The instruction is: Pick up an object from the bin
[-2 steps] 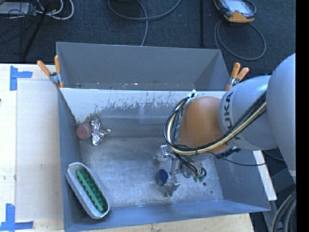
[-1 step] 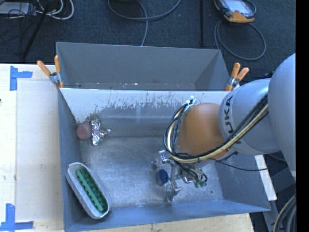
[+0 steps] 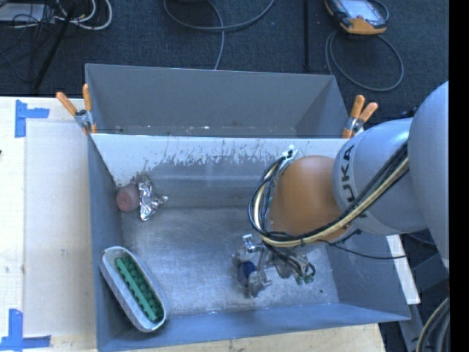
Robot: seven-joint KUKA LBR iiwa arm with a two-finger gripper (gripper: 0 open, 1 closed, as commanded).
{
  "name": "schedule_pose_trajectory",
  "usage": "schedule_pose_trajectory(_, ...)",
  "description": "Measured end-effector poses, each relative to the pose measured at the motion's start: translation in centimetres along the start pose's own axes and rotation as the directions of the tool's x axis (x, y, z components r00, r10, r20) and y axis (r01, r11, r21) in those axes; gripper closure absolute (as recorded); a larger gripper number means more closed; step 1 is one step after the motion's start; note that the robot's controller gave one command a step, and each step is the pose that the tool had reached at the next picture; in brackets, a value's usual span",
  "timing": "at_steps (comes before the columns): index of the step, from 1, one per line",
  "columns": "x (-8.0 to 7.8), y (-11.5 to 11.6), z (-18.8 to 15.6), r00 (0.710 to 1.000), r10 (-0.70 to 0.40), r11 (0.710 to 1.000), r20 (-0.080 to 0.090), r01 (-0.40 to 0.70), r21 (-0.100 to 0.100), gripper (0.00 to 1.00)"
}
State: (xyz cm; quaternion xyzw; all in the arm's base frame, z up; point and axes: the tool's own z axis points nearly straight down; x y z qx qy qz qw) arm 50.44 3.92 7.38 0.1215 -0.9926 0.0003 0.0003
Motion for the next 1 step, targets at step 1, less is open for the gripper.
schedule_pose_trajectory(1, 0.64, 4.05, -19.31, 0.983, -0.182, 0.983, 0.009, 0.182, 0.001, 1.00)
